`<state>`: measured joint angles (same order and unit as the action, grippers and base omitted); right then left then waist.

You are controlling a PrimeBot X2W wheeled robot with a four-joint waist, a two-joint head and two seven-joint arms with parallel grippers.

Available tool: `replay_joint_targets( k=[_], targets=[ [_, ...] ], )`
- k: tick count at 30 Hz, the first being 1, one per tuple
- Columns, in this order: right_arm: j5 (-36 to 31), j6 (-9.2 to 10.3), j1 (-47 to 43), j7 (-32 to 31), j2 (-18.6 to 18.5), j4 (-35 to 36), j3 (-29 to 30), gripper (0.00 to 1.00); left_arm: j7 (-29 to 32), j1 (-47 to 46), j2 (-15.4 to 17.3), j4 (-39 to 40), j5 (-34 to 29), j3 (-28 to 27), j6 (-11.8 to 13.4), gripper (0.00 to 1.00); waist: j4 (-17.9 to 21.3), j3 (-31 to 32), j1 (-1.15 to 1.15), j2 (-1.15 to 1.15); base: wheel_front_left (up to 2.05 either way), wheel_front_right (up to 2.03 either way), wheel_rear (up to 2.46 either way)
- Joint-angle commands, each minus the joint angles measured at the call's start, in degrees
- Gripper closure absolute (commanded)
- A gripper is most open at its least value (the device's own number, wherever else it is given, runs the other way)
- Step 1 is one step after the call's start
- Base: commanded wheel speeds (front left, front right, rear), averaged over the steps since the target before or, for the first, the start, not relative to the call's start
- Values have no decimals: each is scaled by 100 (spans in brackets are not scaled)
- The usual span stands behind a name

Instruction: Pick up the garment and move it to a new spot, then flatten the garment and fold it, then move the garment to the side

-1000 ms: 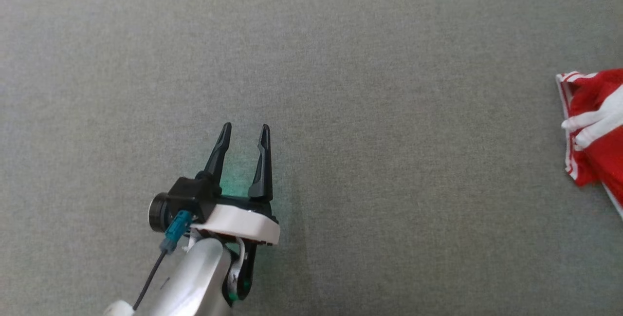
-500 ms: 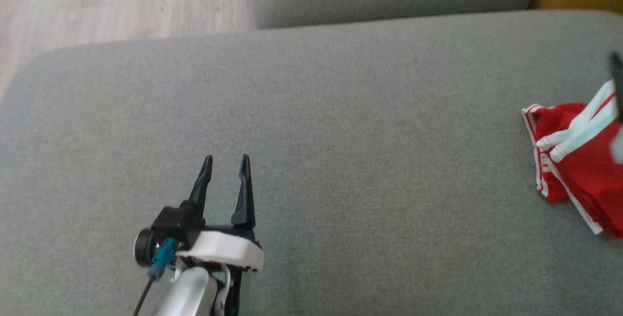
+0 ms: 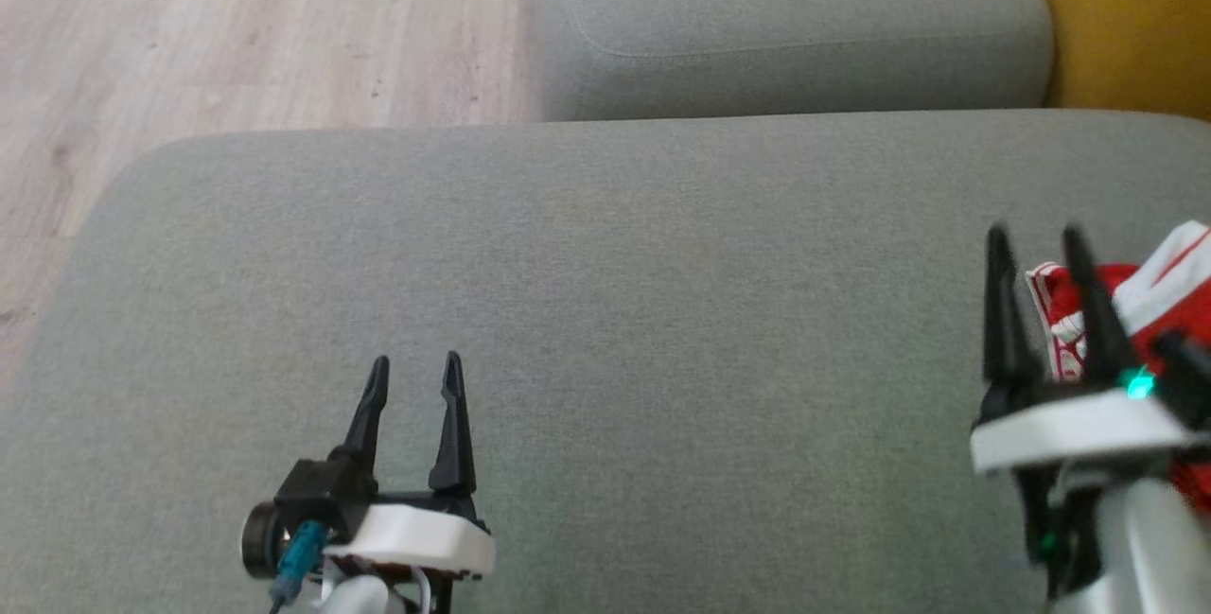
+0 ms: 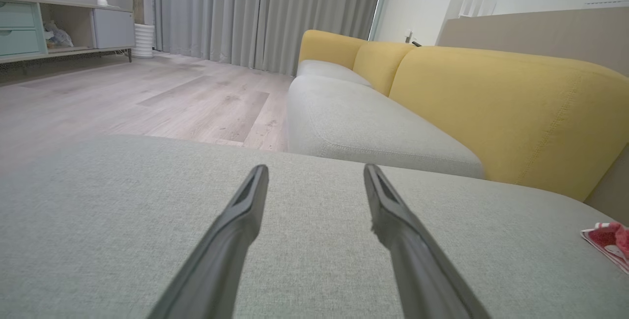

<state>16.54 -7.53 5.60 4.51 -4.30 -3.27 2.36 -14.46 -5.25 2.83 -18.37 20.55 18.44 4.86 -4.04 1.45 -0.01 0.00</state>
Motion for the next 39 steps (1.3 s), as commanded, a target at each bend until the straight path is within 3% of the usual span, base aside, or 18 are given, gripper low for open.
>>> replay_joint_targets(
  k=[1, 11, 39],
  targets=[
    [-94, 4, 12, 242, 27, 31, -180, 0, -54, -93, 5, 199, -63, -169, -3, 0, -81, 40, 1, 0, 0, 0, 0],
    [-271, 4, -591, 977, 139, -1016, -317, 0, -54, 143, 5, 191, -54, -59, -65, 0, -198, 124, 1, 0, 0, 0, 0],
    [-486, 4, -492, 1047, 142, -1244, -461, 0, -54, 185, 5, 160, 450, -288, -10, 0, -88, 138, 1, 0, 0, 0, 0]
  ],
)
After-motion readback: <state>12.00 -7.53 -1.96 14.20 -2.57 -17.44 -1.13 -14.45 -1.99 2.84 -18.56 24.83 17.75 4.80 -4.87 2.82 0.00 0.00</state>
